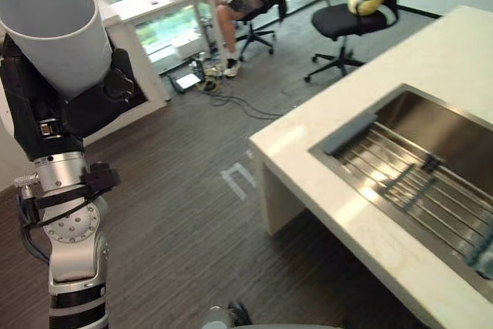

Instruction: Walk over to the sink, pick up the cup, carry it to the dishwasher, place the cup inside the dishwasher, then close the dishwasher door

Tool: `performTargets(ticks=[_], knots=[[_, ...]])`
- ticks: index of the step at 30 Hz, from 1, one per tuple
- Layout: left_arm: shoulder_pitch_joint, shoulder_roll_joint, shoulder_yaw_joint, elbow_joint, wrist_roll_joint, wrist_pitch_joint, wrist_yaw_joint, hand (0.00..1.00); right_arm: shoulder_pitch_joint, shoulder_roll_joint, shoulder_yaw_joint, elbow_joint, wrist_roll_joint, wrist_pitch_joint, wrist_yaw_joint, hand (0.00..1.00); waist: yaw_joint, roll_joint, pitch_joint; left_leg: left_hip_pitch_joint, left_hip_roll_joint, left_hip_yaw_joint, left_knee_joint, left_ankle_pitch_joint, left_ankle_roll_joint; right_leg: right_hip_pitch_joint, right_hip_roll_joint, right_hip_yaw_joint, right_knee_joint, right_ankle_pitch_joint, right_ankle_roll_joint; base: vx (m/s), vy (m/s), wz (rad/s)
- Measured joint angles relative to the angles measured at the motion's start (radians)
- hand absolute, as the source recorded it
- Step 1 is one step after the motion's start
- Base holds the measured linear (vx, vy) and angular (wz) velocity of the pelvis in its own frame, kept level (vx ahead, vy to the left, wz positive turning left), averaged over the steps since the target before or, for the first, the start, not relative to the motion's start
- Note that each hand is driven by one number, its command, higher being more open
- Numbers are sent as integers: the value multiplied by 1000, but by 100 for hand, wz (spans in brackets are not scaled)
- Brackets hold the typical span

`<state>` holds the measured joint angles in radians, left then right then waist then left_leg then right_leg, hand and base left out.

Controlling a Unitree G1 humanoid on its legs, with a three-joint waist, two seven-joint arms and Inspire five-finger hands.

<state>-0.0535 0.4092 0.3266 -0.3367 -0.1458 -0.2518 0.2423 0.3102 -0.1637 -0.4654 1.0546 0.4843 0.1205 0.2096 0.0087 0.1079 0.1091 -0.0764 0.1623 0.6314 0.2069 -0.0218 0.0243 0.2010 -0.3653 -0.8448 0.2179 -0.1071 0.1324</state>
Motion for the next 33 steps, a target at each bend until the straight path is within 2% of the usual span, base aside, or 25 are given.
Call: performTargets(ticks=[2, 3, 4, 5, 6, 9, 12, 13, 14, 15, 16, 17, 18, 20, 21, 22, 23, 25, 26, 27, 29, 30, 31, 33], knots=[[9, -7, 0, 28, -23, 8, -10, 0, -1, 17, 11, 7, 5, 6, -18, 100, -1, -27, -10, 6, -79, -41, -84, 1, 18, 26, -5, 0, -47, 10, -5, 4, 230, 121], [30, -8, 11, 39, -44, 15, -9, 0, 0, 19, 12, 9, 5, 11, -24, 100, 3, -37, -6, 18, -91, 6, -93, -2, 26, 50, -6, -12, -74, 40, -17, 37, 211, 115], [49, -12, 23, 40, -52, 20, -10, 0, 0, 16, 14, 9, 4, 17, -25, 100, 6, -41, -5, 20, -107, 0, -100, 0, 36, 57, -12, -14, -81, 52, -6, 46, 154, 70], [82, -27, 42, 40, -56, 22, -11, 0, -1, 10, 19, 9, 2, 26, -37, 100, 19, -42, -5, 24, -129, -9, -109, 3, 41, 62, -24, -18, -83, 65, -7, 41, 159, 46], [124, -64, 70, 39, -61, 27, -15, 0, 0, 3, 18, 8, -4, 42, -49, 100, 42, -43, -6, 33, -160, -29, -132, 16, 63, 70, -42, -25, -77, 91, -10, 53, 145, 41], [212, -82, 116, 33, -66, 29, -45, 0, -3, -4, 11, 7, -64, 61, -52, 100, 63, -46, -5, 43, -187, -87, -151, 18, 74, 95, -62, -65, -27, 137, -9, 72, 57, 60], [266, -114, 160, 11, -74, 26, -91, 0, -3, -3, 11, -6, -118, 53, -50, 100, 89, -49, -4, 43, -205, -140, -162, 21, 83, 100, -86, -75, 45, 154, -15, 56, -7, 65], [278, -142, 165, 5, -95, 17, -114, 0, 1, -3, 11, -12, -124, 45, -50, 100, 91, -53, 0, 41, -231, -188, -173, 24, 90, 101, -116, -60, 113, 155, -16, 54, 7, 129], [283, -170, 157, -7, -112, 8, -135, 0, 9, -5, 11, -33, -120, 34, -50, 100, 85, -60, 6, 41, -261, -251, -180, 25, 98, 83, -152, 18, 222, 164, -49, 45, 16, 153], [282, -183, 146, -10, -114, 1, -141, 0, 15, -6, 11, -50, -111, 28, -50, 100, 78, -60, 7, 41, -273, -290, -182, 28, 105, 57, -159, 97, 286, 186, -90, 43, 35, 192], [280, -195, 115, -12, -130, -21, -156, 0, 12, -4, 10, -66, -80, 26, -50, 100, 54, -54, 14, 41, -284, -381, -185, 31, 125, -5, -129, 289, 396, 133, -134, 25, 29, 192], [270, -195, 82, -9, -139, -29, -165, 0, 6, 13, 11, -77, -60, 17, -48, 100, 47, -56, 17, 41, -289, -442, -188, 34, 121, -51, -72, 419, 429, 33, -107, 21, 26, 229], [258, -195, 33, -8, -151, -30, -178, 0, -1, 32, 12, -91, -39, -3, -43, 100, 47, -51, 20, 41, -290, -504, -194, 34, 121, -106, 4, 536, 429, -43, -80, 10, 2, 200], [241, -196, -43, -6, -152, -30, -201, 0, -38, 62, 11, -77, -35, -32, -29, 100, 34, -52, 20, 47, -287, -569, -226, 30, 115, -195, 102, 655, 384, -109, -47, 77, -21, 191], [220, -194, -102, -2, -151, -24, -207, 0, -75, 89, 5, -38, -36, -57, -18, 100, 28, -80, 21, 46, -295, -577, -217, 13, 93, -257, 129, 736, 331, -127, -25, 125, -73, 194], [192, -195, -160, 2, -151, -14, -208, 0, -88, 93, 5, -24, -35, -78, -7, 100, 17, -77, 31, 15, -285, -561, -157, 24, 99, -278, 144, 778, 300, -135, -10, 138, -90, 201], [180, -204, -230, 27, -151, 0, -216, 0, -111, 103, 5, 0, -33, -82, -13, 100, 17, -83, 38, 27, -300, -589, -123, 14, 123, -306, 150, 853, 265, -133, 1, 90, -90, 159], [198, -221, -307, 39, -152, 42, -226, 0, -120, 100, 21, -1, -5, -77, -27, 100, 14, -78, 36, 54, -299, -608, -112, -2, 123, -338, 178, 921, 224, -106, 24, 92, -53, 100], [212, -233, -358, 40, -161, 66, -241, 0, -122, 104, 44, -6, 7, -77, -44, 100, 11, -89, 28, 68, -300, -619, -103, -9, 115, -354, 183, 933, 170, -35, 34, 172, -106, 64], [227, -253, -397, 46, -170, 82, -251, 0, -128, 104, 68, -7, 25, -77, -58, 100, 17, -101, 20, 85, -298, -622, -99, -23, 109, -360, 183, 914, 117, 36, 28, 183, -125, 40], [234, -295, -422, 84, -169, 93, -254, 0, -123, 102, 116, -29, 47, -78, -59, 100, 25, -108, -1, 93, -279, -599, -83, -63, 84, -349, 200, 854, 46, 76, 7, 173, -155, -23], [229, -308, -429, 110, -161, 93, -251, 0, -121, 102, 145, -37, 52, -70, -70, 100, 22, -112, -19, 89, -261, -576, -60, -97, 62, -316, 212, 825, -12, 125, -15, 176, -159, -42], [228, -308, -437, 117, -143, 93, -245, 0, -116, 104, 152, -38, 58, -65, -75, 100, 20, -119, -31, 88, -255, -560, -56, -109, 56, -295, 213, 818, -43, 146, -19, 211, -164, -55], [210, -305, -453, 141, -128, 94, -244, 0, -119, 93, 170, -26, 72, -39, -89, 100, 17, -114, -46, 85, -230, -534, -32, -122, 39, -264, 236, 815, -119, 148, -20, 206, -133, -31]])
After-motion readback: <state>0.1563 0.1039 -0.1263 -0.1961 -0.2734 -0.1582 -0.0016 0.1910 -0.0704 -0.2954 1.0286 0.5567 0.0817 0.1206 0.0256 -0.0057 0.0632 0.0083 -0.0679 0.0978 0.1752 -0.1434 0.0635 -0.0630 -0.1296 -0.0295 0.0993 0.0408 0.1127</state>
